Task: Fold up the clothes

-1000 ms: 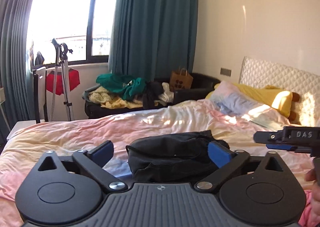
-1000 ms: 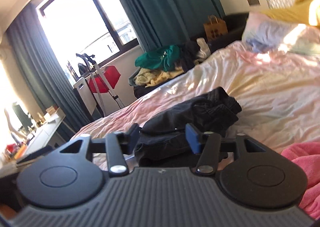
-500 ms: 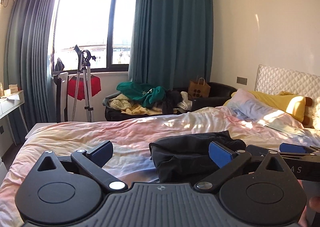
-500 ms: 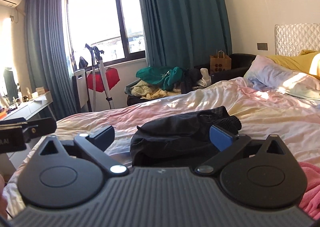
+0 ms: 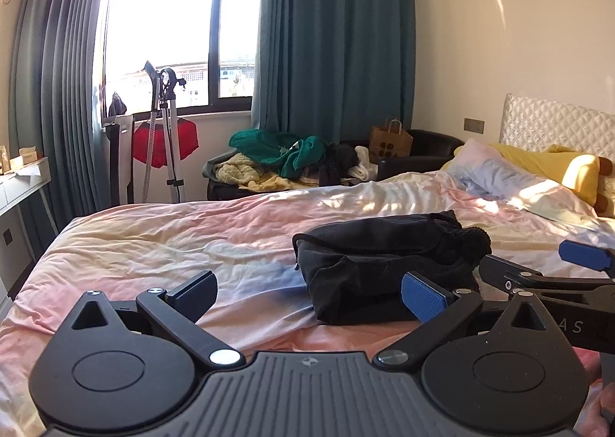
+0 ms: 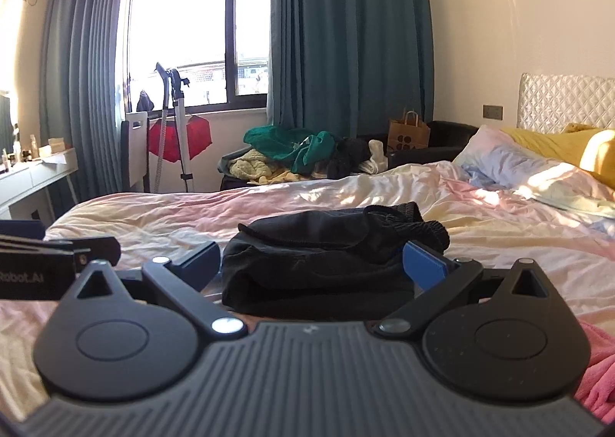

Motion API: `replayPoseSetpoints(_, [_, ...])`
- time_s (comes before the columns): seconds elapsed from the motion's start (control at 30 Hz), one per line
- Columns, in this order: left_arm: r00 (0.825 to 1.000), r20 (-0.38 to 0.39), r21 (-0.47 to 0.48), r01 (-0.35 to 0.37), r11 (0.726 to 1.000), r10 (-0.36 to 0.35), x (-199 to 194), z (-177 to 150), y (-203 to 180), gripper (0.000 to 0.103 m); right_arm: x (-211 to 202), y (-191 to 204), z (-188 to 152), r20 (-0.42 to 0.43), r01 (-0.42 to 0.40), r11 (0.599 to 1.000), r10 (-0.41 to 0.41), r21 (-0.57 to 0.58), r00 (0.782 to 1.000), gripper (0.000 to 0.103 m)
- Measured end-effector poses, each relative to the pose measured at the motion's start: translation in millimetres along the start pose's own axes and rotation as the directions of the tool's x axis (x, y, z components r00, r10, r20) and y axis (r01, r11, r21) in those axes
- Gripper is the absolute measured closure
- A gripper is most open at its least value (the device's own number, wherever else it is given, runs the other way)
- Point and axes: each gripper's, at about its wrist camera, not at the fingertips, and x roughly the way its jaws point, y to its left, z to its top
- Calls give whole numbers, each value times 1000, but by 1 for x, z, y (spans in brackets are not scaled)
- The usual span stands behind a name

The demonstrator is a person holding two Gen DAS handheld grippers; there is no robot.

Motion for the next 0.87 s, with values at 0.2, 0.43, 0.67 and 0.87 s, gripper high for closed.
replayPoseSetpoints(0.2, [1000,-4,5,6,1000,-6,-3,-3,-2,0,3,-3,0,-7,-2,1000,2,15,1000,0])
replayPoseSetpoints(0.43, [1000,4,28,0,1000,0,-6,-5,-7,0,8,-9,0,-40,-9,998,12,61,999,0])
replayPoseSetpoints(0.67, [1000,-6,17,-4,1000,4,-3,-8,-5,0,8,-3,-1,-40,-6,1000,8,27,999,0])
replayPoseSetpoints(0.87, [1000,-11,7,-9,1000,9,-3,-8,-5,0,12,-2,0,-59,-13,1000,14,17,998,0])
